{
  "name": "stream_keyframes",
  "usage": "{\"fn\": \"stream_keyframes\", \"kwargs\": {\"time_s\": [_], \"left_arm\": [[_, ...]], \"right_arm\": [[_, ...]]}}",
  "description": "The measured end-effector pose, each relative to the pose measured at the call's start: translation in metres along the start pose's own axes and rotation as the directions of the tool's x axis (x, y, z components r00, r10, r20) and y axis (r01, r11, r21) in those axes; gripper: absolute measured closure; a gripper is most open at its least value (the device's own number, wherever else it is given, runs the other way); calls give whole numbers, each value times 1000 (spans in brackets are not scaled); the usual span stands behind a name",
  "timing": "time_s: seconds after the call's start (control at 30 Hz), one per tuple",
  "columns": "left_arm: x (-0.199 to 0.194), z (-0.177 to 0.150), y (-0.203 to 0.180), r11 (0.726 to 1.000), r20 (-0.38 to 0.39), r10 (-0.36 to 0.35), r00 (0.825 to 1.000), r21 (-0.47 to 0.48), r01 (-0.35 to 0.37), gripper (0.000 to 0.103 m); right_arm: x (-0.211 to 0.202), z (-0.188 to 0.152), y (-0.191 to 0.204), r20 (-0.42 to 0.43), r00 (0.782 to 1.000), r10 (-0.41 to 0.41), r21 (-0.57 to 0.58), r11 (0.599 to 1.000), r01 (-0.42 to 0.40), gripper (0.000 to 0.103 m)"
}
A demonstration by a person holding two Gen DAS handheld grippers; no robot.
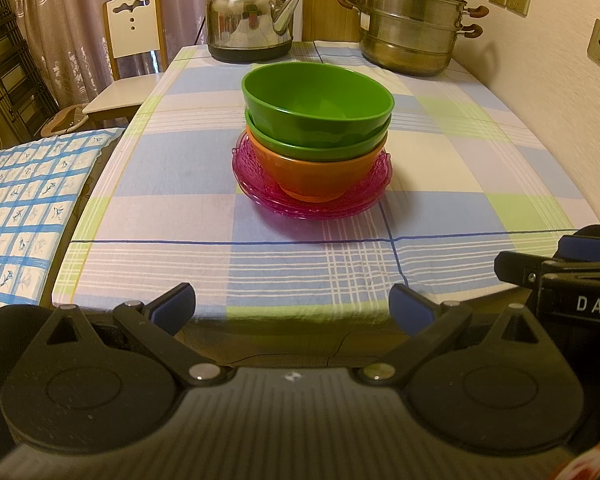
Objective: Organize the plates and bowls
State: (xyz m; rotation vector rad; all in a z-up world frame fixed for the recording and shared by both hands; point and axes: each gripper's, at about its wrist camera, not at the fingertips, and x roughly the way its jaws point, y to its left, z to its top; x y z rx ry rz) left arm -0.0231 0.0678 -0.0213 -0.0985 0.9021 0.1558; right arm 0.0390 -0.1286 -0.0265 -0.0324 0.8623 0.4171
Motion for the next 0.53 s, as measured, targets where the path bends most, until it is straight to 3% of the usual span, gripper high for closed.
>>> {"fn": "stream_keyframes", "kwargs": {"time_s": [0.53], "left_arm": [[2, -5, 9, 1000, 10, -19, 1000, -20, 20, 0]], "right_arm": [[-3, 0, 0, 16, 1000, -1, 4, 1000, 1, 22]]}}
